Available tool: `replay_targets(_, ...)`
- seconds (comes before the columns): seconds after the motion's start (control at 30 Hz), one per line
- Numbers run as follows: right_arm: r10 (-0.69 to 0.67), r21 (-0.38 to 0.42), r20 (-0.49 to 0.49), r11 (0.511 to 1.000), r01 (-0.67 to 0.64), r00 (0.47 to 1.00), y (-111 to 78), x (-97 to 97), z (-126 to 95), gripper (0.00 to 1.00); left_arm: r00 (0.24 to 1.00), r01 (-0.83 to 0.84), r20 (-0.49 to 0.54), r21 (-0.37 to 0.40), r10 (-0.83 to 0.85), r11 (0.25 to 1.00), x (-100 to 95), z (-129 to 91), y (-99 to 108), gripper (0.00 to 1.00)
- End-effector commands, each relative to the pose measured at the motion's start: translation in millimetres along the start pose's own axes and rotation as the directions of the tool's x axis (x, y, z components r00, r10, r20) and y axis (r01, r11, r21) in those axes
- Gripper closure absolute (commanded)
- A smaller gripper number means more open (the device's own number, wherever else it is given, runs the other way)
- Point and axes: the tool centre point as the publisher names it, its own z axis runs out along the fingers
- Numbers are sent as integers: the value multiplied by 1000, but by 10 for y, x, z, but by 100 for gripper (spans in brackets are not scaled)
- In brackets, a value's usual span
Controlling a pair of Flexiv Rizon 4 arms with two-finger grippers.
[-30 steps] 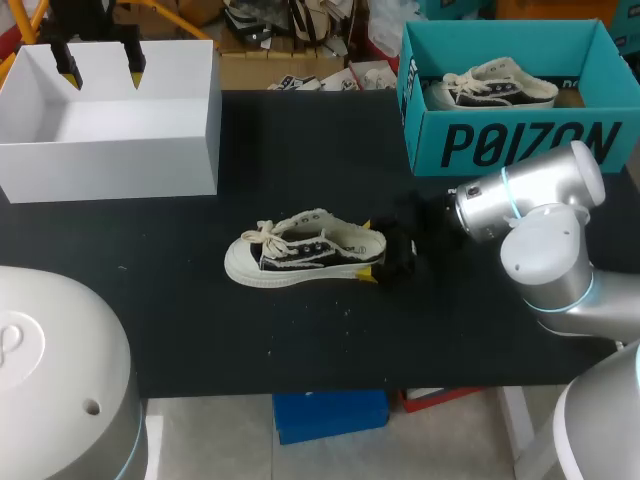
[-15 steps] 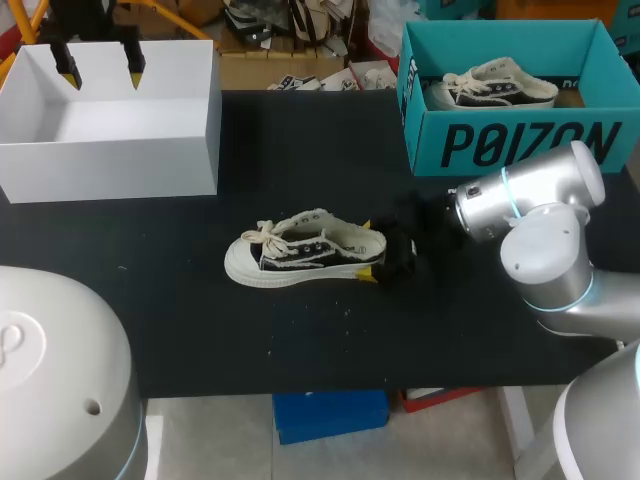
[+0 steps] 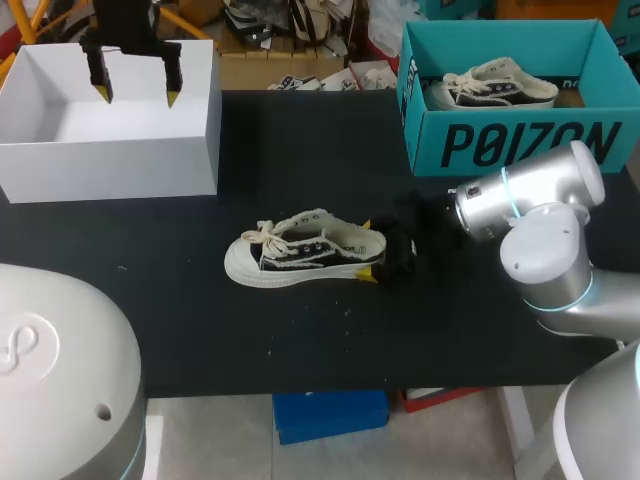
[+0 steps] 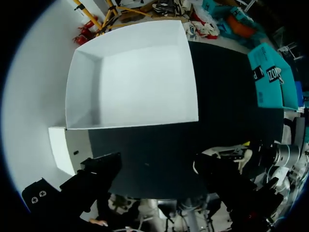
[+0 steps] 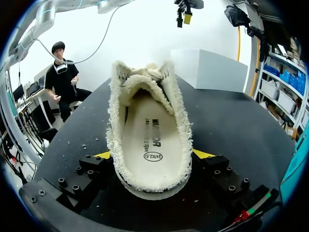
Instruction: Take the shoe out of the shoebox, open the shoe tongue, remove and reinsert the insole, then place the shoe into the shoebox
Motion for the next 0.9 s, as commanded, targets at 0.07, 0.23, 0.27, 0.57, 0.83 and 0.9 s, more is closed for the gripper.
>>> replay_targets(0.07, 1, 2, 1, 1000, -1, 1000, 4, -6, 18, 100, 999, -36, 27, -6, 36, 999, 319, 56, 235, 0)
replay_targets(0.23, 1, 2, 1, 1000, -1, 1000, 4, -6, 18, 100, 996, -92, 15, -8, 92, 996, 480, 63, 397, 0)
replay_targets(0.27, 1, 2, 1, 1000, -1, 1000, 4, -6, 18, 100, 996, -92, 15, -8, 92, 996, 480, 63, 397, 0)
replay_targets(0.57, 1, 2, 1, 1000, -1, 1000, 4, -6, 18, 100, 996, -92, 15, -8, 92, 996, 480, 63, 397, 0)
replay_targets(0.83, 1, 2, 1, 1000, -1, 1000, 4, -6, 18, 100, 992, -127, 26, -17, 127, 992, 750, 97, 561, 0)
replay_targets(0.9, 1, 2, 1, 1000, -1, 1000, 4, -6, 18, 100, 987, -156, 34, -33, 157, 987, 951, 126, 653, 0)
